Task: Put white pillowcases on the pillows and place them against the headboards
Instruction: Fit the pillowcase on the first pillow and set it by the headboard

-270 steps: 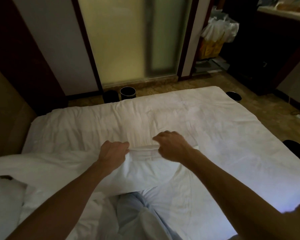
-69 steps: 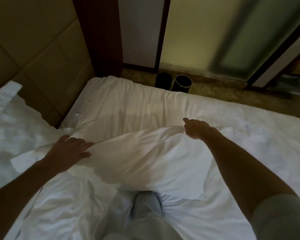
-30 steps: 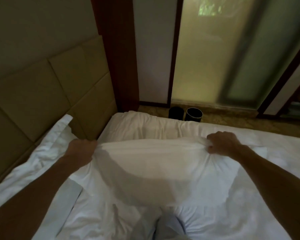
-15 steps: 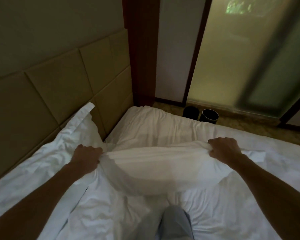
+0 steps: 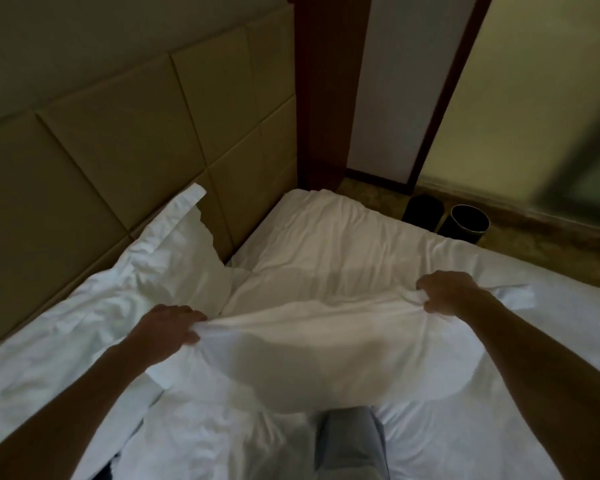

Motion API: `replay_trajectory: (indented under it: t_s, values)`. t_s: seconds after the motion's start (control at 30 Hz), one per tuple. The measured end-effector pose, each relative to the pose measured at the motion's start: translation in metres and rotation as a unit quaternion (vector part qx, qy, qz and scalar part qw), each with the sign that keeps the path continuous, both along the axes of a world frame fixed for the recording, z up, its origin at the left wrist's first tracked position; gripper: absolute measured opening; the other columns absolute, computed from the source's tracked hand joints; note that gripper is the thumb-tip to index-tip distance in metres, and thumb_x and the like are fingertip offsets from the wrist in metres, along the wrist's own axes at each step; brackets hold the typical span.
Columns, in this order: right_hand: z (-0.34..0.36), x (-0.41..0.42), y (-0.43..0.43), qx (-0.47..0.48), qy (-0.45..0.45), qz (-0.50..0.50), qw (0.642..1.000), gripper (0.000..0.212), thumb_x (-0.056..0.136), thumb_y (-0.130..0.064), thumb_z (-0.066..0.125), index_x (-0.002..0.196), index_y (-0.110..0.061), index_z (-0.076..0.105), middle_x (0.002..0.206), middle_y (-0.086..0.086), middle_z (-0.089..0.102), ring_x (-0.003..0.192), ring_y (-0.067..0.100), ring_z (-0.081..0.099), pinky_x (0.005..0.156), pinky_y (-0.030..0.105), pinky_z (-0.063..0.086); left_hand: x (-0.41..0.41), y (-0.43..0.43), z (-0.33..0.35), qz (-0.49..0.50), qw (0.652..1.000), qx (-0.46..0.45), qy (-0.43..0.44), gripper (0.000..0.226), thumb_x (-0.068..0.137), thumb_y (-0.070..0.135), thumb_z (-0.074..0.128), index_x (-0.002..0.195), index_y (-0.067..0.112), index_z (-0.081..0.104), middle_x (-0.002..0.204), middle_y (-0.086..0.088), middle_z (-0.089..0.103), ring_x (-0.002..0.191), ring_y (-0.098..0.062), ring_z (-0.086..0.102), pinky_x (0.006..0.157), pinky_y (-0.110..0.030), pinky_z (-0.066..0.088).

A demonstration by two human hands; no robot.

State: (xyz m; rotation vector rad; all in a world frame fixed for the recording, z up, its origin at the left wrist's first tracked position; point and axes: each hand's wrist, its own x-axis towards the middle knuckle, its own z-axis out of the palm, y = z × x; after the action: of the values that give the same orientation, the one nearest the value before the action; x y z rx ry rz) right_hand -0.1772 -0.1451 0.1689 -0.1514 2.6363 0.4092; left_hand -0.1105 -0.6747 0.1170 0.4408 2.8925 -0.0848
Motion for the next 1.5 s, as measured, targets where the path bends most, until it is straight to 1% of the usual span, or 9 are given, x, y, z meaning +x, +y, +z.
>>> replay_trajectory:
  t_s: [0.2,0.4,0.57,0.83,0.93,1.13,1.23,1.3,1.5]
  values:
    - [-0.037,-0.092,0.003,0.001,0.024,0.079,0.997,0.039,0.086,-0.039,0.058,0.124,-0.029,0.057,0.112,-0.003,0.065,0.102,0.018,0.064,0.082,0.031,0.047,-0.046,0.009,-0.004,-0.01,0.995,-0.059,-0.08,0.047,0.092,0.049,0.056,0.137,0.037,0.05,0.126,0.014,0.059,0.116,-0.006,0.055,0.092,-0.017,0.032]
    - [-0.06,-0.193,0.016,-0.033,0.056,0.121,0.991,0.034,0.093,-0.041,0.05,0.122,-0.027,0.058,0.112,0.0,0.067,0.1,0.02,0.065,0.08,0.032,0.046,-0.133,0.037,0.012,0.053,0.994,-0.087,-0.038,0.041,0.088,0.044,0.063,0.123,0.023,0.063,0.114,0.004,0.07,0.106,-0.017,0.065,0.092,-0.03,0.045]
    - [-0.074,-0.252,0.048,-0.059,0.031,0.125,0.99,0.038,0.092,-0.048,0.051,0.123,-0.026,0.057,0.114,0.0,0.066,0.102,0.02,0.064,0.078,0.032,0.045,-0.188,0.076,0.022,0.032,0.984,-0.173,-0.014,0.025,0.089,0.048,0.052,0.102,0.029,0.061,0.091,0.009,0.068,0.085,-0.009,0.065,0.078,-0.025,0.044]
    - [-0.07,-0.295,0.086,-0.127,-0.007,0.112,0.986,0.046,0.091,-0.051,0.051,0.132,-0.029,0.049,0.126,-0.002,0.061,0.111,0.02,0.058,0.086,0.035,0.043,-0.233,0.108,0.054,0.035,0.981,-0.19,-0.028,0.029,0.09,0.044,0.049,0.113,0.03,0.06,0.097,0.007,0.07,0.09,-0.013,0.066,0.081,-0.027,0.045]
    - [-0.044,-0.311,0.077,-0.138,0.046,0.135,0.98,0.053,0.094,-0.049,0.05,0.143,-0.03,0.043,0.131,0.0,0.06,0.115,0.021,0.059,0.09,0.035,0.046,-0.236,0.091,0.071,0.051,0.977,-0.205,0.009,0.029,0.087,0.045,0.049,0.108,0.029,0.062,0.091,0.006,0.07,0.087,-0.014,0.068,0.076,-0.028,0.046]
    - [0.012,-0.331,0.045,-0.131,0.132,0.168,0.968,0.036,0.09,-0.043,0.055,0.124,-0.029,0.056,0.108,0.0,0.068,0.097,0.022,0.065,0.073,0.03,0.046,-0.227,0.062,0.092,0.109,0.974,-0.196,0.042,0.015,0.082,0.043,0.054,0.088,0.03,0.056,0.074,0.005,0.066,0.069,-0.015,0.064,0.054,-0.027,0.033]
    - [0.029,-0.33,0.022,-0.126,0.156,0.177,0.964,0.032,0.09,-0.04,0.055,0.119,-0.027,0.058,0.102,0.0,0.068,0.091,0.022,0.065,0.068,0.028,0.043,-0.237,-0.025,0.023,0.153,0.971,-0.168,0.065,0.023,0.082,0.055,0.031,0.088,0.042,0.049,0.063,0.011,0.053,0.055,-0.01,0.051,0.054,-0.029,0.044]
    - [0.035,-0.325,0.006,-0.113,0.185,0.19,0.958,0.027,0.091,-0.036,0.054,0.115,-0.026,0.058,0.096,0.0,0.067,0.086,0.022,0.065,0.067,0.029,0.045,-0.244,-0.071,-0.014,0.166,0.972,-0.168,0.023,0.037,0.077,0.07,0.014,0.089,0.051,0.044,0.064,0.013,0.05,0.054,-0.007,0.045,0.056,-0.032,0.047]
    - [0.054,-0.319,-0.02,-0.035,0.23,0.201,0.952,0.019,0.095,-0.032,0.05,0.112,-0.028,0.058,0.09,-0.003,0.068,0.079,0.018,0.066,0.062,0.027,0.042,-0.247,-0.004,0.063,0.101,0.984,-0.145,0.02,0.024,0.079,0.051,0.048,0.095,0.034,0.055,0.082,0.008,0.066,0.077,-0.015,0.067,0.062,-0.028,0.049]
